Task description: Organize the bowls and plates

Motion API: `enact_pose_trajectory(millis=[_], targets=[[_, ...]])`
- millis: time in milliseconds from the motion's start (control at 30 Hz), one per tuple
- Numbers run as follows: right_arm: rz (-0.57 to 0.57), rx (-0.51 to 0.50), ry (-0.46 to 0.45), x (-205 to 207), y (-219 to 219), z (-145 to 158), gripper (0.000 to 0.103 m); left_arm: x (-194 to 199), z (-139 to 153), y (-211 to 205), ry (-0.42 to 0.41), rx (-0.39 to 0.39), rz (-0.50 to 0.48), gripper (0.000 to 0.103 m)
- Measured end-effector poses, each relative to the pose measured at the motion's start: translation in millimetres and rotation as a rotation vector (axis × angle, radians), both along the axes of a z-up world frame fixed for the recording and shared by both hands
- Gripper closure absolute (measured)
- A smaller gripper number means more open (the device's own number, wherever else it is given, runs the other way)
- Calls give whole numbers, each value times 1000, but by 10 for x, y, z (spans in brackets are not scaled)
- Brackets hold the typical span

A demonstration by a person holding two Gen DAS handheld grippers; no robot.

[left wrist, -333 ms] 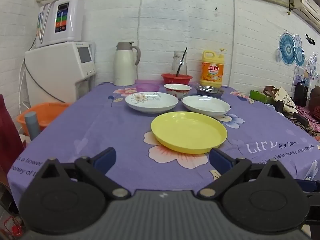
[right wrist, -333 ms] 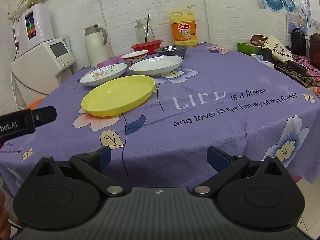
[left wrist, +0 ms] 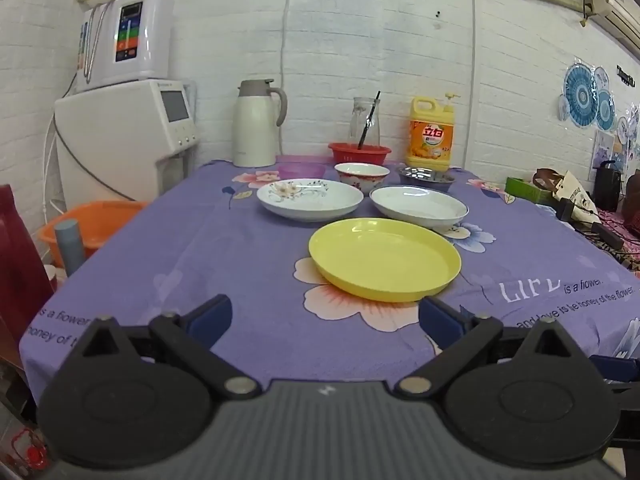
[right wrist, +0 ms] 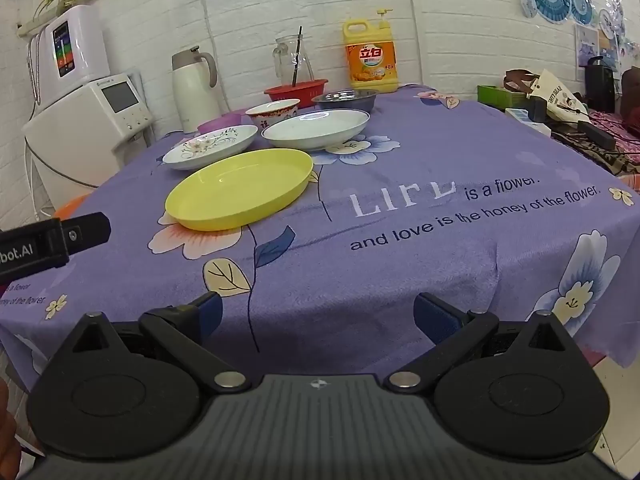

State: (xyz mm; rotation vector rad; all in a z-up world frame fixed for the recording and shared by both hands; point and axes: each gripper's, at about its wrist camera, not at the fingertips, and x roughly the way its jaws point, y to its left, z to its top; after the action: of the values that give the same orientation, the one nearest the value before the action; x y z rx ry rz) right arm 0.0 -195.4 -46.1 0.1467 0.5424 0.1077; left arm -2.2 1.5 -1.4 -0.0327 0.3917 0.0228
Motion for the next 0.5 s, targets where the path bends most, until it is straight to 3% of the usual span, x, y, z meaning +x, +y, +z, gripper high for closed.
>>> enact_pose_trajectory(millis=[500], targets=[[-1,9,8,-12,-18,18,0,0,3,-7,4,4,-5,4]])
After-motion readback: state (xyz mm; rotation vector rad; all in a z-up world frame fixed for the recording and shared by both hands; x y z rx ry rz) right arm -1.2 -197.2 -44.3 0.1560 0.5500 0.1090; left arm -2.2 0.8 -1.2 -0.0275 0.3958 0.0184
